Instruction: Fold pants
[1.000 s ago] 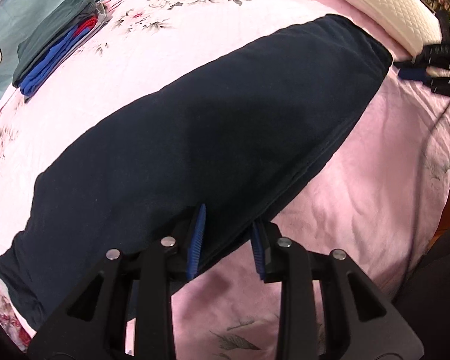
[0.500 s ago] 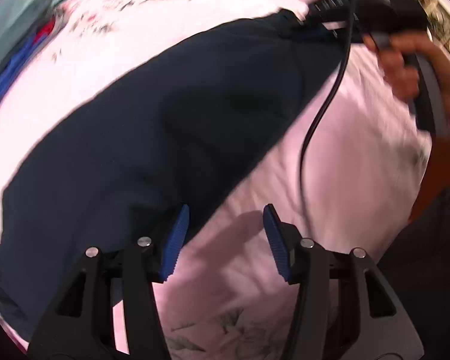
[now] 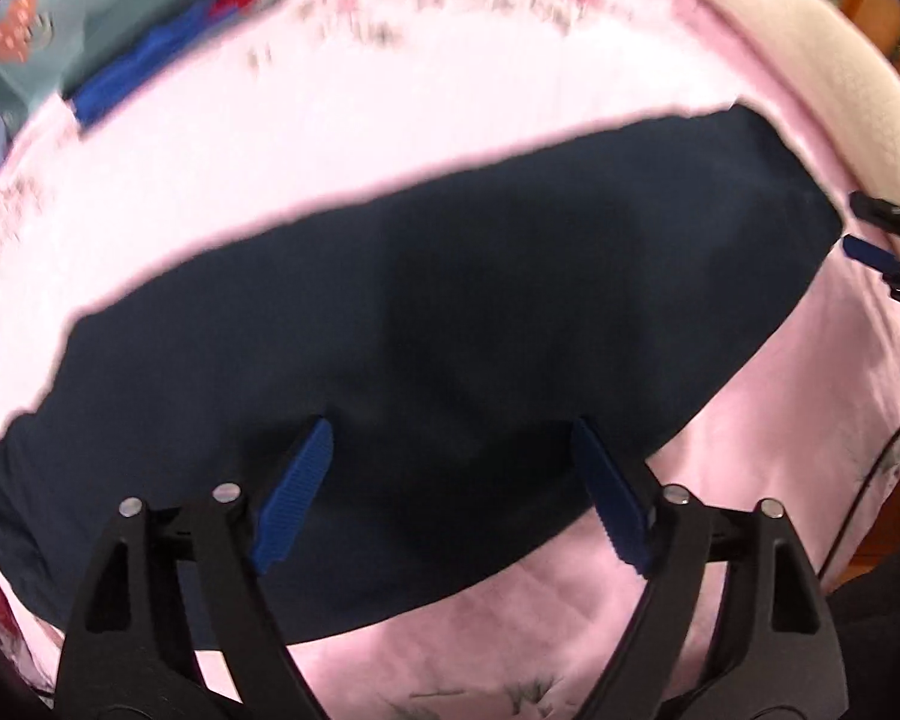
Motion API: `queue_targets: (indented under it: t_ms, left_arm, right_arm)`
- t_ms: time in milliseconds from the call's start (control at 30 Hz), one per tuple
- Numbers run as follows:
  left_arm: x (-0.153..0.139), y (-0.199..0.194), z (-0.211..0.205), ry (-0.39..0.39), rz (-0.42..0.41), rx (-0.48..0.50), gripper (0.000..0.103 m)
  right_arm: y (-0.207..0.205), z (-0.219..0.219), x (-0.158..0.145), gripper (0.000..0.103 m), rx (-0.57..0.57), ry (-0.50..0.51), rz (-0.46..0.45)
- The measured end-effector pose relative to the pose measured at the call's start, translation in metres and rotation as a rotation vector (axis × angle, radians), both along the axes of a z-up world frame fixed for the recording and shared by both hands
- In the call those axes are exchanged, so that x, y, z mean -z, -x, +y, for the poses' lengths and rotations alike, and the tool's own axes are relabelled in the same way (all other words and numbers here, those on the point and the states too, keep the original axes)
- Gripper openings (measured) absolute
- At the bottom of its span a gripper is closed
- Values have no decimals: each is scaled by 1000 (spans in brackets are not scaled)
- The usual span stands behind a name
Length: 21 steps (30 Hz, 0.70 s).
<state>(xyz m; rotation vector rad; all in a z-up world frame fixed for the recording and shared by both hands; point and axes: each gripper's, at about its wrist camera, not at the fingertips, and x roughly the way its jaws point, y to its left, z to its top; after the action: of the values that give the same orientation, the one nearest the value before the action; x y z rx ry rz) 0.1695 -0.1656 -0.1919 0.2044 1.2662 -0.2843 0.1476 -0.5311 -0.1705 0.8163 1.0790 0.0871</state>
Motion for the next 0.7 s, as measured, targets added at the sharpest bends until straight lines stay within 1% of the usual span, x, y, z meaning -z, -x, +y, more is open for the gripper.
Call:
queue_targets:
  t_ms: [67, 200, 267, 333, 433, 567, 600, 667, 700]
  left_arm:
    - [2, -1, 1, -20, -10, -37, 101]
    - [6, -6, 9, 20, 32, -80, 101]
    - [7, -5, 9, 14, 32, -79, 101]
    - [7, -6, 8, 10, 33, -83, 101]
    - [7, -7, 8, 8, 37, -88, 101]
    - [11, -8, 9, 3, 40, -97, 101]
    - [10, -9, 9, 0, 39, -98, 101]
    - [7, -9, 7, -22, 27, -96, 101]
    - [1, -4, 3, -46, -4, -75, 101]
  right_arm:
    - [2, 3, 4, 59, -4, -3, 3]
    - [2, 9, 11, 59, -9, -8, -16]
    - [-1, 11, 11, 57, -13, -2, -27]
    - [-4, 13, 14, 53, -6, -6, -33]
    - [-9, 14, 19, 52, 8, -12, -32]
    - [-14, 16, 23, 49, 9, 21, -44]
    - [-15, 17, 23, 46, 11, 26, -46]
    - [-17, 17, 23, 35, 6, 50, -40]
    - [-17, 16, 24, 28, 2, 70, -28]
